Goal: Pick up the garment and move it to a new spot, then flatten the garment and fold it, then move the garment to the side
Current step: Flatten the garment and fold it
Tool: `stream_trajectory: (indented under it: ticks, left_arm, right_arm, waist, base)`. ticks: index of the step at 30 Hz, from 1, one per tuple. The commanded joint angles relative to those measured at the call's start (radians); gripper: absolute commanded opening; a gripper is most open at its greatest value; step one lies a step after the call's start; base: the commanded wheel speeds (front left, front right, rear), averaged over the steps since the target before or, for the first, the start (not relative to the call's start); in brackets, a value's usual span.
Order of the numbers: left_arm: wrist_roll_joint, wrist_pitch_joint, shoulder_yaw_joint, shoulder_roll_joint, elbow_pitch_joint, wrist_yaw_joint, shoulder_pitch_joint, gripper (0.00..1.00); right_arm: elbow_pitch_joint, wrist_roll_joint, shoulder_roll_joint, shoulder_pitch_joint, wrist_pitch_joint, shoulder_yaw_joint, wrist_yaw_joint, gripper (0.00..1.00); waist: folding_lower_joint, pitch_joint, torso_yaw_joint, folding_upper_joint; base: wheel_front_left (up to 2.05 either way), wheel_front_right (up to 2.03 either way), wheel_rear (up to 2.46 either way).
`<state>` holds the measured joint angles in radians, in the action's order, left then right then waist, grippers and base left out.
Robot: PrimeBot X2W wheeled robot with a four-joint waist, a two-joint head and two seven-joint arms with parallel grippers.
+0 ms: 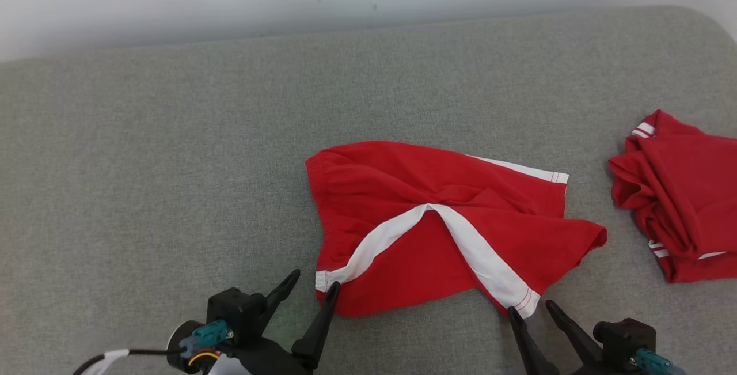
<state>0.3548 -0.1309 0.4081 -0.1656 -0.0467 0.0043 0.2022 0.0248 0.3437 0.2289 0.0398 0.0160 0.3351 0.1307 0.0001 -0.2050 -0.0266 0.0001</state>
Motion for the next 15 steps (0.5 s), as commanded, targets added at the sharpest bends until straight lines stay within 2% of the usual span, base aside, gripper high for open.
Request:
stream_trajectory:
  ticks: [1,3,4,5,6,7,8,9,15]
  left_arm:
    - [0.01,-0.012,0.005,0.0,0.01,-0.002,0.013,1.0]
    - [0.015,-0.014,0.006,0.002,0.015,-0.007,0.023,1.0]
    - [0.02,-0.014,0.006,0.005,0.018,-0.01,0.027,0.95]
    - [0.023,-0.014,0.007,0.007,0.022,-0.012,0.03,0.77]
    - [0.034,-0.009,0.007,0.013,0.025,-0.018,0.031,0.35]
    - [0.045,-0.01,0.009,0.017,0.03,-0.023,0.032,0.0]
    - [0.05,-0.015,0.01,0.017,0.036,-0.029,0.035,0.0]
    - [0.061,-0.007,0.006,0.02,0.039,-0.032,0.039,0.0]
    - [0.073,0.02,-0.003,0.021,0.044,-0.041,0.044,0.0]
  right_arm:
    - [0.013,0.004,0.005,-0.015,-0.011,0.005,0.0,1.0]
    - [0.027,0.011,0.005,-0.033,-0.022,0.014,0.0,1.0]
    - [0.034,0.014,0.006,-0.04,-0.028,0.018,0.0,1.0]
    - [0.04,0.019,0.007,-0.047,-0.034,0.023,0.0,0.65]
    - [0.046,0.023,0.007,-0.051,-0.036,0.028,0.0,0.41]
    - [0.053,0.029,0.008,-0.055,-0.035,0.034,0.0,0.31]
    - [0.056,0.035,0.01,-0.063,-0.04,0.04,0.0,0.1]
    - [0.059,0.041,0.012,-0.071,-0.046,0.044,0.0,0.0]
    - [0.05,0.059,0.021,-0.083,-0.082,0.047,0.0,0.0]
  waist:
    - [-0.0001,-0.017,-0.001,-0.0001]
    - [-0.0001,-0.025,-0.002,-0.0001]
    - [-0.0001,-0.029,-0.003,-0.0001]
    - [-0.0001,-0.031,-0.003,-0.0001]
    - [-0.0001,-0.033,-0.004,-0.0001]
    - [-0.0001,-0.035,-0.005,-0.0001]
    - [-0.0001,-0.037,-0.006,-0.0001]
    - [-0.0001,-0.039,-0.007,-0.0001]
    - [-0.0001,-0.034,-0.016,-0.0001]
  base:
    - [0.0,0.0,0.0]
    - [0.0,0.0,0.0]
    - [0.0,0.0,0.0]
    - [0.0,0.0,0.0]
    - [0.0,0.0,0.0]
    - [0.0,0.0,0.0]
    - [0.0,0.0,0.0]
    - [0.0,0.0,0.0]
    - [0.0,0.0,0.0]
